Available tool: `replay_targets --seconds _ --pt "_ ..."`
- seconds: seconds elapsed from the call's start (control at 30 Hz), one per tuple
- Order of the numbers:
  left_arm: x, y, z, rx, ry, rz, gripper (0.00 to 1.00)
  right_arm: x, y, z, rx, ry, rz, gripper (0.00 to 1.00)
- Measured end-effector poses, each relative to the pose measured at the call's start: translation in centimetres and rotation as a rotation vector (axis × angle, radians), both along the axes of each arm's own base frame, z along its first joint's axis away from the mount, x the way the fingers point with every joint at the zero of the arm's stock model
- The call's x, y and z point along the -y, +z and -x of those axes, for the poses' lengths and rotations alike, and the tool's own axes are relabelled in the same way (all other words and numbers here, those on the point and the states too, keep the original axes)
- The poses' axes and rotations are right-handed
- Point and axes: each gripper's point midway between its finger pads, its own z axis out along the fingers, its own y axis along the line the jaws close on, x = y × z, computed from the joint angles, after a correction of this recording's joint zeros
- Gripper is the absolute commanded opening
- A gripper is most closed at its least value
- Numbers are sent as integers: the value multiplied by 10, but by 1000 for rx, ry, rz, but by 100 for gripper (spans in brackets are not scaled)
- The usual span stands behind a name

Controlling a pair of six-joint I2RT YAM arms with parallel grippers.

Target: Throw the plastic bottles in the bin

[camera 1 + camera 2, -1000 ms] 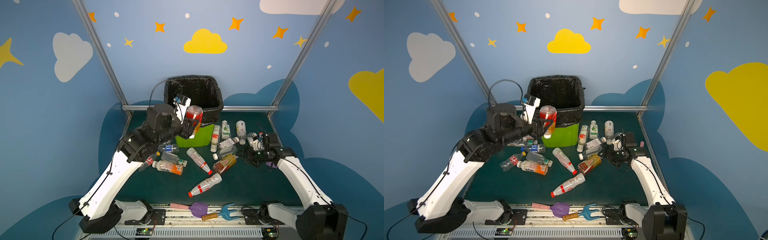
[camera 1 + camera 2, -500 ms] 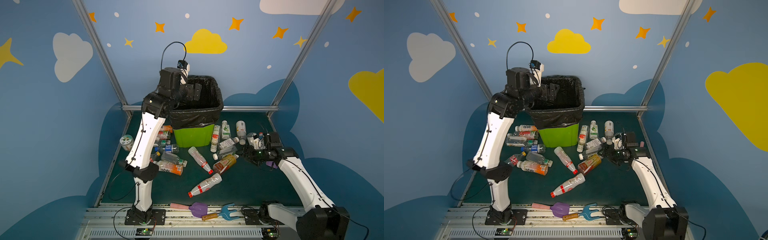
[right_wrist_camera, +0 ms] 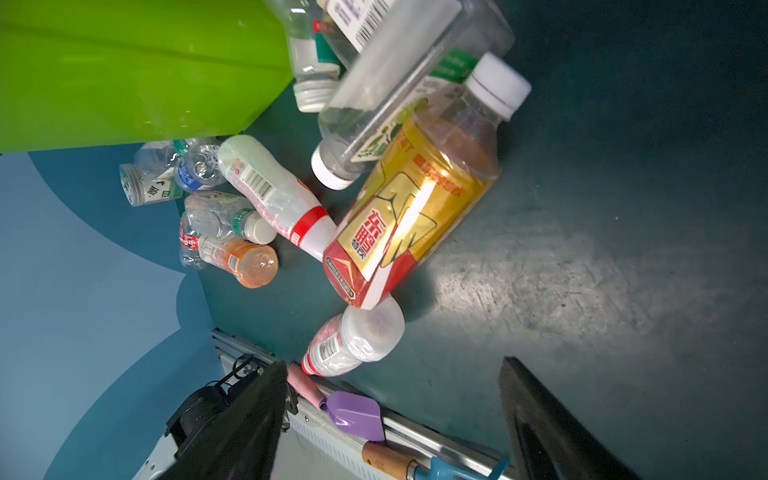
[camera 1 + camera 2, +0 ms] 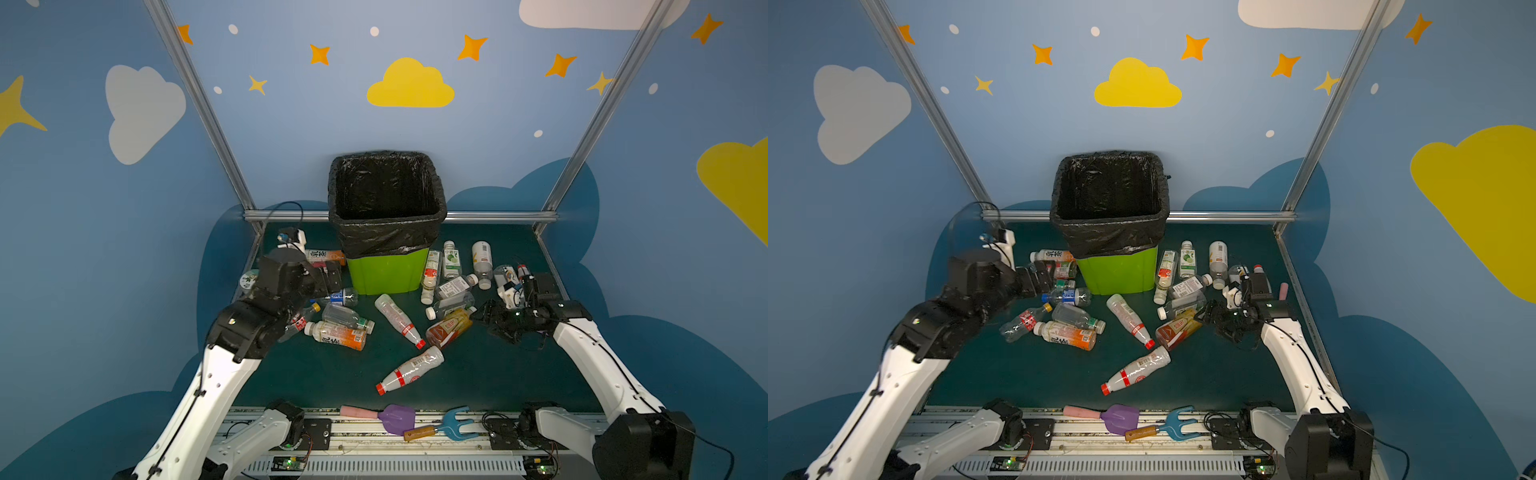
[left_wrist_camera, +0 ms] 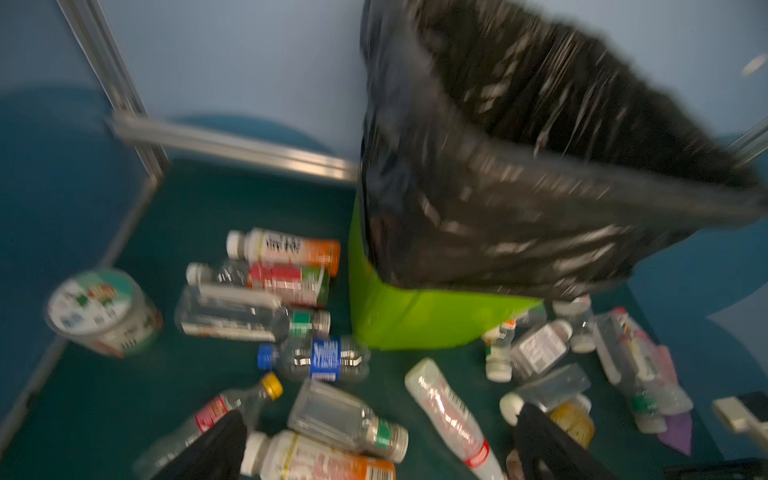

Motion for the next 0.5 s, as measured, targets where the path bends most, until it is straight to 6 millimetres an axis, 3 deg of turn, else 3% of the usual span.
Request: replay_targets --seconds 0.1,0.17,0.3,0.5 --pt "18 -83 19 -203 -36 -1 100 -4 -16 12 -56 -5 -6 79" --pt "30 -109 32 -264 -67 -1 100 -7 -23 19 -79 -7 -10 79" --pt "50 -126 37 -295 -100 37 100 -16 -31 27 -109 -8 -15 79" --pt "74 -134 17 -297 -110 99 100 -23 -35 30 -105 -25 -9 79"
